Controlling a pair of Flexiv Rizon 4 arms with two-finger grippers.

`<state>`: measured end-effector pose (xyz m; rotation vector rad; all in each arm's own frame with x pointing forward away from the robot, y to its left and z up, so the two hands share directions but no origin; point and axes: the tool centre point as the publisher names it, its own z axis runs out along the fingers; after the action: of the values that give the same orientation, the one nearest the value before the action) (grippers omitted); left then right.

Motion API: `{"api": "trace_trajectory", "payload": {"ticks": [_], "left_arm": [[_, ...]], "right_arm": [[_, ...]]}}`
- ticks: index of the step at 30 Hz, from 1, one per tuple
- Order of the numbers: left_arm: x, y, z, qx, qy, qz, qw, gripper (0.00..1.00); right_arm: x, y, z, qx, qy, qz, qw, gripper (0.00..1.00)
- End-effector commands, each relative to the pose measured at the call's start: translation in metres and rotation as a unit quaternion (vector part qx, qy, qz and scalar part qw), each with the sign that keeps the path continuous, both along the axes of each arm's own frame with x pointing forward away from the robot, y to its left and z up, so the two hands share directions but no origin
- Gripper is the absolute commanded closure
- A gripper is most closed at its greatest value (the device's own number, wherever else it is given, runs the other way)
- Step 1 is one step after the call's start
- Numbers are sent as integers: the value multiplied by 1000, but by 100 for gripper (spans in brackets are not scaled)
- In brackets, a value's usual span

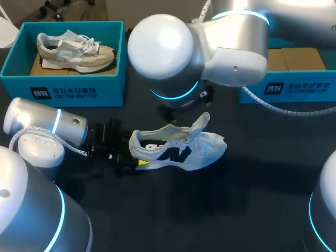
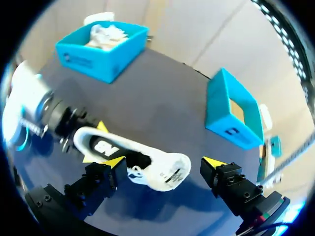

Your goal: Take the shoe out of the shoebox, open the shoe tongue, remove and reinsert the insole, then place the shoe into the shoebox

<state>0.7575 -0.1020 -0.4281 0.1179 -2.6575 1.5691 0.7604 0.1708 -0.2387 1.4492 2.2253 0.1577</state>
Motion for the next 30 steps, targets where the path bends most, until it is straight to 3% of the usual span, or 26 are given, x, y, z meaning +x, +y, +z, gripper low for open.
{"api": "trace_trajectory", "payload": {"ticks": [1,8,13,14,16,24,27,30], "left_arm": [[-1,-2,-4,1,0,0,1000,100],[-1,-2,-4,1,0,0,1000,100],[-1,-2,-4,1,0,0,1000,100],[-1,-2,-4,1,0,0,1000,100],[-1,-2,-4,1,0,0,1000,100],[-1,-2,-4,1,0,0,1000,100],[-1,-2,-4,1,0,0,1000,100],[-1,-2,-4,1,0,0,1000,100]], "right_arm": [[-11,3,-2,9,41,178,983,0],[-21,19,-13,-13,93,304,948,0],[-27,25,-16,-20,108,352,929,3],[-28,27,-17,-19,113,367,923,24],[-29,28,-17,-23,116,377,919,51],[-31,39,-19,-40,118,422,898,76],[-32,44,-23,-45,118,435,892,100],[-34,49,-27,-49,119,445,886,100]]}}
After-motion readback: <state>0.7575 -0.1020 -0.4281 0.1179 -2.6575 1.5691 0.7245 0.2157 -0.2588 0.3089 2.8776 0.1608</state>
